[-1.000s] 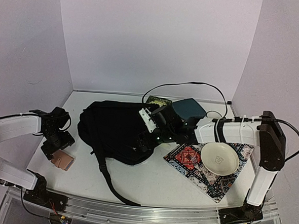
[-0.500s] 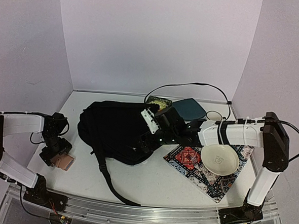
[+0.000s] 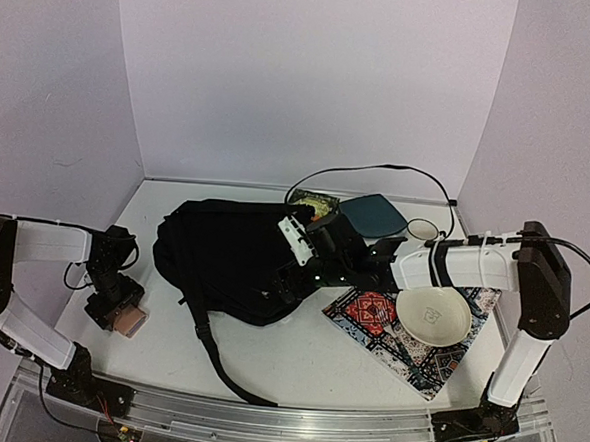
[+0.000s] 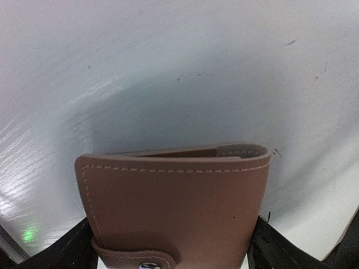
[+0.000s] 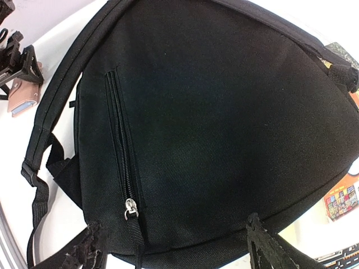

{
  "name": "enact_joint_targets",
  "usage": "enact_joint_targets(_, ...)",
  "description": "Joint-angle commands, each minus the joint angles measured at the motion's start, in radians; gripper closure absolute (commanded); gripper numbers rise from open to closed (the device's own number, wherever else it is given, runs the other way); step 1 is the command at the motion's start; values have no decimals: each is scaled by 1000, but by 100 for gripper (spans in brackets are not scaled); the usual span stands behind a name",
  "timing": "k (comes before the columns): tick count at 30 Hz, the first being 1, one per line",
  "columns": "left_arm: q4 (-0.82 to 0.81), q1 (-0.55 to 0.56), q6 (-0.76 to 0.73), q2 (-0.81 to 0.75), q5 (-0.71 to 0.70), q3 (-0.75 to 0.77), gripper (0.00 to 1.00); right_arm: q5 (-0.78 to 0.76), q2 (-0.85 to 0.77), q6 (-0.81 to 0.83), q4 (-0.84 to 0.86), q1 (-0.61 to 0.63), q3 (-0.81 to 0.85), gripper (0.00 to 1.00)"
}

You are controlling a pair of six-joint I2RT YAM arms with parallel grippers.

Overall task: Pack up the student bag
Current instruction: Pick up the card case from the center of the board.

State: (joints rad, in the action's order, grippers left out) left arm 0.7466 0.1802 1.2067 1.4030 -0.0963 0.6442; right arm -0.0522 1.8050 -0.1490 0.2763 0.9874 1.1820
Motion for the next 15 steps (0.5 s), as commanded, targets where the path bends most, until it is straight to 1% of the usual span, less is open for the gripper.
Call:
enact_joint_targets(1,-13,-4,11,-9,36,-30,15,6,-52,13,14,4,-1,16)
enact_joint_targets(4,-13,-5,5,-36,43,-36,22,16,-54,13,13,5,5,16)
enact_joint_targets(6,-12,-4,-3,-50,49,-32,24,25,-57,11,14,4,7,16)
enact_joint_targets(11,-10,-3,-32,-95,88,4,24,43,-64,-11,12,4,9,16)
enact_joint_targets(15,-13,4,-40,-137,152,46,24,125,-61,-51,12,5,26,16)
